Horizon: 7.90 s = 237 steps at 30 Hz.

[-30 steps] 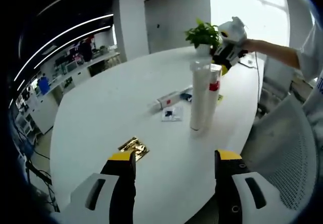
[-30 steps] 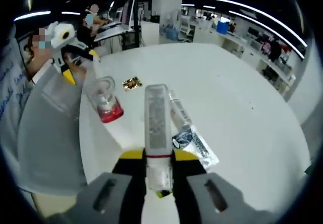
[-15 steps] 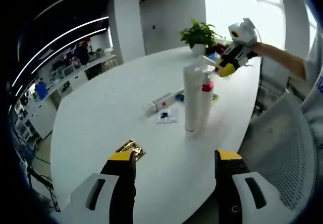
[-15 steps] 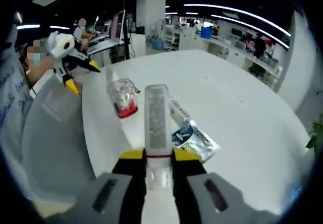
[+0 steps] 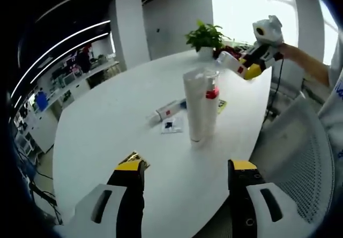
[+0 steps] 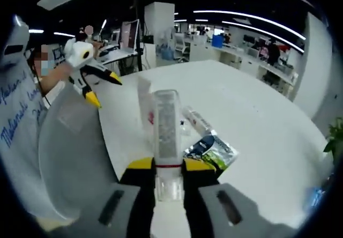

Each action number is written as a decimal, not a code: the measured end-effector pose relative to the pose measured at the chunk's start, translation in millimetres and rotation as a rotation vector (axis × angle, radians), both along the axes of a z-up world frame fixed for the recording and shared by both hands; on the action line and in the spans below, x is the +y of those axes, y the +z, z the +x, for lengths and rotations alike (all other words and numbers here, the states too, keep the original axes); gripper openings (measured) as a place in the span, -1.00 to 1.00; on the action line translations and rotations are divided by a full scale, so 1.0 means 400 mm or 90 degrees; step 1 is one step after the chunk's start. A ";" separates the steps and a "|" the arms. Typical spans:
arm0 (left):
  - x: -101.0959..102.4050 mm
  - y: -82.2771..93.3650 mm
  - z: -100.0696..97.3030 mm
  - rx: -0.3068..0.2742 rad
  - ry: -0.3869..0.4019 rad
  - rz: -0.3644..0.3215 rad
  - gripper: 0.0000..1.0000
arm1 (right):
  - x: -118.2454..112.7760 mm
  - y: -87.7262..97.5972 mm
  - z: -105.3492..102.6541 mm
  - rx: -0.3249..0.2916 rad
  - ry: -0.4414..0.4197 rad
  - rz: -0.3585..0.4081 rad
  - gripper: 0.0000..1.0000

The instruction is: Arrange the skincare products in the storage area until every visible bottle or jar stands upright without overlapping.

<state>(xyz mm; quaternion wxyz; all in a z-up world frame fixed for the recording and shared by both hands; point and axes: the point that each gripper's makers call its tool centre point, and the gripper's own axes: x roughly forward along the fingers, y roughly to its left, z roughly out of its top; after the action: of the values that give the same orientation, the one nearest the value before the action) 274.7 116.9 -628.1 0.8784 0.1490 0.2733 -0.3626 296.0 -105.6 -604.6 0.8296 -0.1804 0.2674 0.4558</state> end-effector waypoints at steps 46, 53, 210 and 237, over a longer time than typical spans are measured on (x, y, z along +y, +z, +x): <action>-0.102 -0.055 -0.056 0.035 -0.148 0.034 -0.15 | 0.285 -0.168 -0.108 0.042 0.233 -0.135 -0.63; -0.127 -0.064 -0.055 0.038 -0.184 0.054 -0.22 | 0.302 -0.192 -0.110 0.035 0.275 -0.178 -0.63; -0.267 -0.183 -0.032 0.041 -0.345 0.081 -0.57 | 0.382 -0.042 -0.091 -0.017 0.311 0.083 -0.64; -0.251 -0.181 0.003 0.047 -0.286 0.058 -0.59 | 0.383 -0.106 -0.050 0.007 0.286 0.040 -0.63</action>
<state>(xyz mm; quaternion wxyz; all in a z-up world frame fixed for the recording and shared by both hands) 276.0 16.5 -700.4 0.7573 0.2324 0.2812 -0.5416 276.0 47.4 -647.1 0.7108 -0.2074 0.2105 0.6383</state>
